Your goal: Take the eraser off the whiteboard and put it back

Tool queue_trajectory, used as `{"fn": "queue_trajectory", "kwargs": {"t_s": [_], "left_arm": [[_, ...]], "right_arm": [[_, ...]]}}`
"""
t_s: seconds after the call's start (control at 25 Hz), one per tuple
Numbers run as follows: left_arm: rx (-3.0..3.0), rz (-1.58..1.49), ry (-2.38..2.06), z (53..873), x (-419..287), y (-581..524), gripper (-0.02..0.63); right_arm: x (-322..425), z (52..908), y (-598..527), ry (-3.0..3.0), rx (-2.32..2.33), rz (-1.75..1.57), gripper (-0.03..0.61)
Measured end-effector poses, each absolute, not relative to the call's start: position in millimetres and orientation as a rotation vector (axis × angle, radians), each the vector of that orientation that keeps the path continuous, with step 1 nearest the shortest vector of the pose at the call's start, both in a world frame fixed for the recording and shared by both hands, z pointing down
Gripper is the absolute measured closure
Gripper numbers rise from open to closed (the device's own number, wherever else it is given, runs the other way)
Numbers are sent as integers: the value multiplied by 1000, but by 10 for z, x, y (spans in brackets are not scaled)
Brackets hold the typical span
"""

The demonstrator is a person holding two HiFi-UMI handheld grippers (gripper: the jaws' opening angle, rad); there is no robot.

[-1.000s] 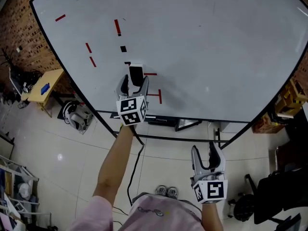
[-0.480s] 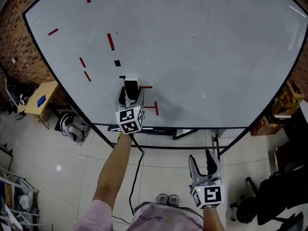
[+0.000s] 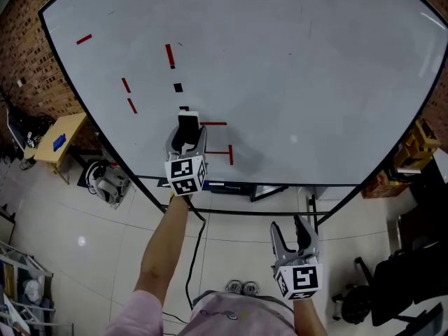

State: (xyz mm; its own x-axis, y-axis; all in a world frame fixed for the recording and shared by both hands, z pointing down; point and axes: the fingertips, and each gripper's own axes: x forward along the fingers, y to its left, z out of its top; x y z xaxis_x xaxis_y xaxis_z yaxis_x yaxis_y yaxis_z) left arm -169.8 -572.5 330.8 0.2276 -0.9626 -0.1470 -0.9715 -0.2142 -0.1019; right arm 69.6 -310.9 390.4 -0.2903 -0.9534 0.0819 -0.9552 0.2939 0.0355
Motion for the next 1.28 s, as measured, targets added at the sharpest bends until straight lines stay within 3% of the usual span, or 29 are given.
{"fn": "queue_trajectory", "kwargs": {"t_s": [0.6, 1.28], "left_arm": [[-2354, 373, 1554, 2850, -1433, -3567, 334], [-2419, 424, 1663, 2934, -878, -1678, 330]], "right_arm": [[593, 3680, -2836, -2515, 1880, -24, 350], [1059, 3342, -1567, -2648, 1842, -67, 350]]}}
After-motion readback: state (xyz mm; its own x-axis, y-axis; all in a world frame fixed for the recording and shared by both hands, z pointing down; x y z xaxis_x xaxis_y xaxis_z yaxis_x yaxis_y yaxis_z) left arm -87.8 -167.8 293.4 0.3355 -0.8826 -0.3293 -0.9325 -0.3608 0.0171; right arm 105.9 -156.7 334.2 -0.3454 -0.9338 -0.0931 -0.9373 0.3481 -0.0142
